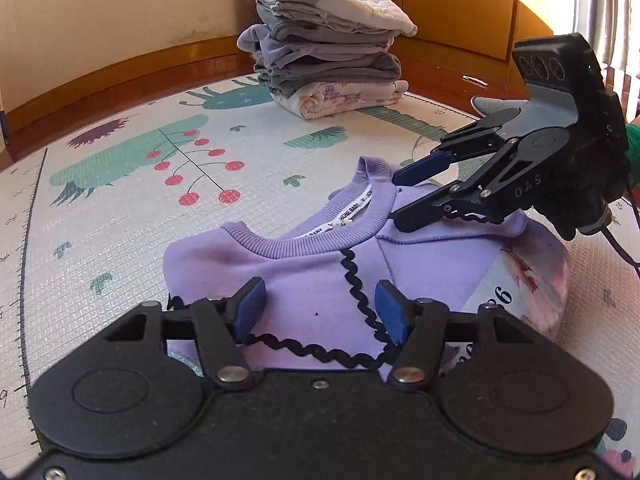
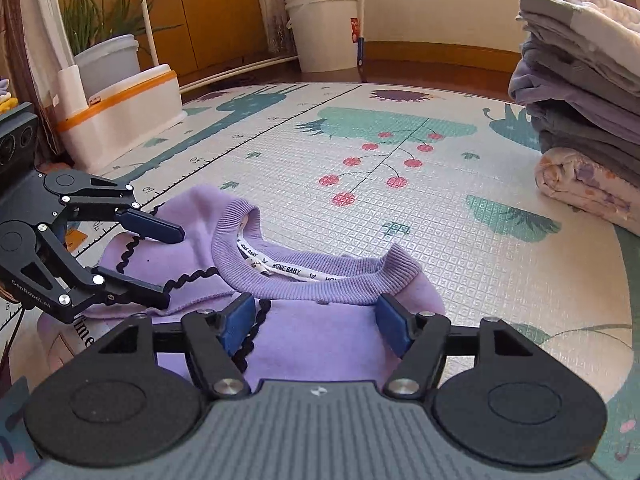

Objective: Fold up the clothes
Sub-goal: 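Lay the folded half down and open both grippers, then withdraw both grippers from the folded sweatshirt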

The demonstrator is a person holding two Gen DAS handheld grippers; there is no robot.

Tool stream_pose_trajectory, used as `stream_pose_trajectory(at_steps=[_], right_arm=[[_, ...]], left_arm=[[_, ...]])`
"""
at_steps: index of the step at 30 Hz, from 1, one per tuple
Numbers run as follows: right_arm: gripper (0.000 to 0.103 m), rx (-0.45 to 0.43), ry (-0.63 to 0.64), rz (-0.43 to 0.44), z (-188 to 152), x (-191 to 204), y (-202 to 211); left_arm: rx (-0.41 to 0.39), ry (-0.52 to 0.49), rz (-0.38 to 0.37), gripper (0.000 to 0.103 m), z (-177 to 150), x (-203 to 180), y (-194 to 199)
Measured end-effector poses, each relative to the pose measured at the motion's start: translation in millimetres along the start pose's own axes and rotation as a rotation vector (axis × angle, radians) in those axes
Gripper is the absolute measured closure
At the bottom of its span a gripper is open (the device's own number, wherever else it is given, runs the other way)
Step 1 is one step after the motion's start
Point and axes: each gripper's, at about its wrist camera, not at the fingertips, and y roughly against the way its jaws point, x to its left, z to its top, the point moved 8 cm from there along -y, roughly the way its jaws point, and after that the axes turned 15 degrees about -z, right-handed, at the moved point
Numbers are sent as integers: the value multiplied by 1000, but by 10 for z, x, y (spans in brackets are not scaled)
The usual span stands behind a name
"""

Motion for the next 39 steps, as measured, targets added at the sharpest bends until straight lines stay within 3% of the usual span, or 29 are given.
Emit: stream_pose_trajectory(at_steps=[3,6,9,12,15,19,21,25,33,35,39], right_arm=[[40,-28,-71,-15,112,-69,238],[40,13,-172,-35,12,-103,492],[37,118,-278,-25,-186,-5,695],[27,257,-354,-15,-398,143,810],[17,364,-360,-50,-531,283,887],[8,455,-361,-111,-594,393,1011],[4,463,-333,-154,-585,423,1096],[1,478,-293,-210,-594,447,1241],[1,517,-248,-228,-681,547,1346],[1,501,-258,-223,-685,524,1336],[1,446,-361,-197,-653,354,1239]], left_arm=[[-26,55,5,43,43,-72,196],[-35,166,29,40,3,-152,370],[-31,318,35,33,-86,-264,504],[-10,474,31,19,-196,-359,594],[35,567,57,14,-306,-473,675],[81,594,87,7,-366,-644,802],[74,594,114,4,-360,-714,899],[146,575,208,0,-351,-775,1011],[110,540,233,0,-306,-878,1194],[121,559,199,0,-375,-856,1133],[140,751,100,0,-651,-675,1004]])
